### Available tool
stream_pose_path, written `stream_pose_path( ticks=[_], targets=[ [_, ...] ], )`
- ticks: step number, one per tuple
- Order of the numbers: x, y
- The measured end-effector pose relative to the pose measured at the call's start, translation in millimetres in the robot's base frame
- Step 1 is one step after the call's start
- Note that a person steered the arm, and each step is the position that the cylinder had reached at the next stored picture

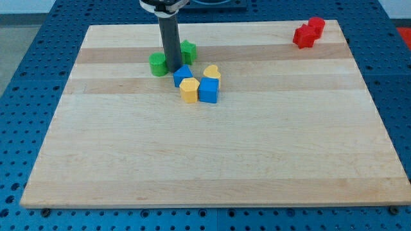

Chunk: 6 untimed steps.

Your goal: Push the red star closer to the group of blocks

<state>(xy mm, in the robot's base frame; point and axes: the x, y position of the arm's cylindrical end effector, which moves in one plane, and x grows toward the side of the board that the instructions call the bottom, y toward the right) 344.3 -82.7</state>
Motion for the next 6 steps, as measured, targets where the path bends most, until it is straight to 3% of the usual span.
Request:
stream_pose_path(
  ticks=[2,6],
  targets=[
    [15.7,8.9],
    [64.3,107.4]
  ],
)
